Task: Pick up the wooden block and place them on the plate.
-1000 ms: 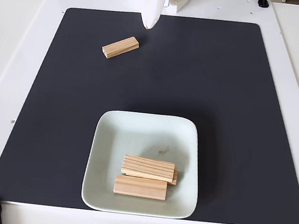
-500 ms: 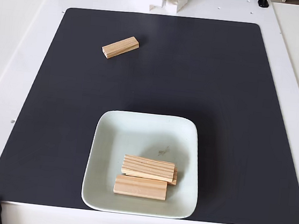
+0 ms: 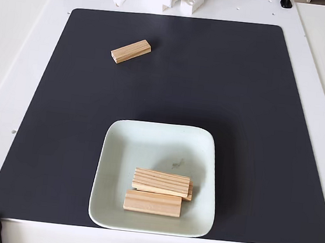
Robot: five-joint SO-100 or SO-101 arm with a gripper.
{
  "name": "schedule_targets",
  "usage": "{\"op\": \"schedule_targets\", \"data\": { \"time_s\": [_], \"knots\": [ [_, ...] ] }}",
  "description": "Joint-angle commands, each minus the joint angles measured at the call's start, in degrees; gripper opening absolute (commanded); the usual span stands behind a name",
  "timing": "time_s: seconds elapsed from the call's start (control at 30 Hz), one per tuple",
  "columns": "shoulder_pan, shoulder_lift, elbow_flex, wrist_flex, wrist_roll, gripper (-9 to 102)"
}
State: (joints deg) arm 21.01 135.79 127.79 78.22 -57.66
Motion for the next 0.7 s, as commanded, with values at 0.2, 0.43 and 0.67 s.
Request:
{"op": "schedule_targets", "data": {
  "time_s": [0.2, 0.43, 0.67],
  "knots": [
    [-0.53, -8.09, -1.23, -1.14, -0.35, 10],
    [-0.97, -10.72, -1.14, -2.29, -0.70, 37],
    [-2.72, -14.85, 1.67, -11.16, -1.05, 38]
  ]
}}
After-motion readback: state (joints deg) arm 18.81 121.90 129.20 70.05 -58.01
